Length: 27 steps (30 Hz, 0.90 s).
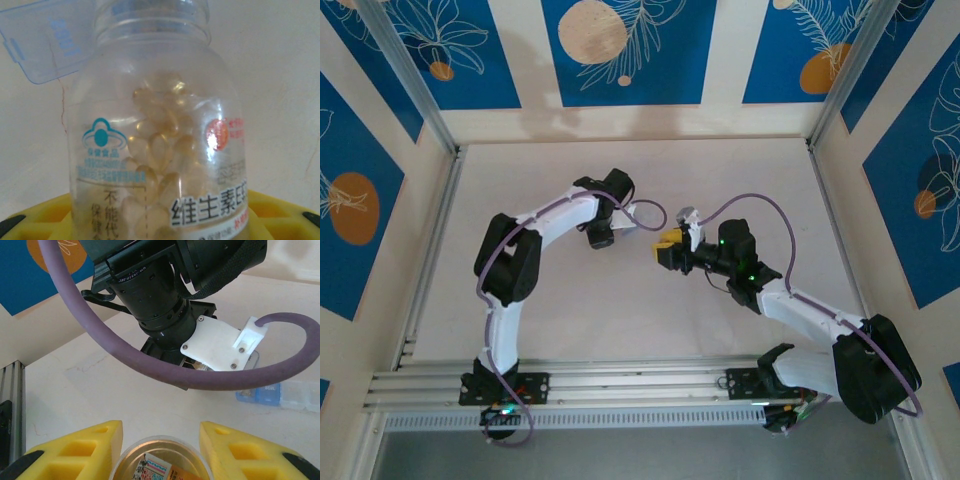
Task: Sort the pills into containers
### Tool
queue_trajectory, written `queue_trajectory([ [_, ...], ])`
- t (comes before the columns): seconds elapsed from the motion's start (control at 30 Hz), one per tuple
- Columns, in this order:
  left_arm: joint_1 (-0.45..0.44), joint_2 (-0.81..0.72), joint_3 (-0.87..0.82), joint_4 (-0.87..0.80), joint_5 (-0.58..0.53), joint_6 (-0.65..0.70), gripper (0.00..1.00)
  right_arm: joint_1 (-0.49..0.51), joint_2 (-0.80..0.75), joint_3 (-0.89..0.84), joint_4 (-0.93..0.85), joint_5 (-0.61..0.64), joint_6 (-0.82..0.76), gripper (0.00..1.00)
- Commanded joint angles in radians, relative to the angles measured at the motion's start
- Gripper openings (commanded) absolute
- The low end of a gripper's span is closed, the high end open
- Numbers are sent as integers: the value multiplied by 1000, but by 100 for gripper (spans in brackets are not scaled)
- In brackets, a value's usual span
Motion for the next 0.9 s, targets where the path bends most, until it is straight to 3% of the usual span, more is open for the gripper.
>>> queue_trajectory([
  [0.0,-20,20,27,-17,-46,40,0,7,-3,23,-1,-18,6,0],
  [0.5,-39,36,29,-5,-114,79,0,13,-4,24,-1,-21,4,0],
  [0.87,-37,40,26,15,-96,41,0,19,2,28,-5,-17,-2,0],
])
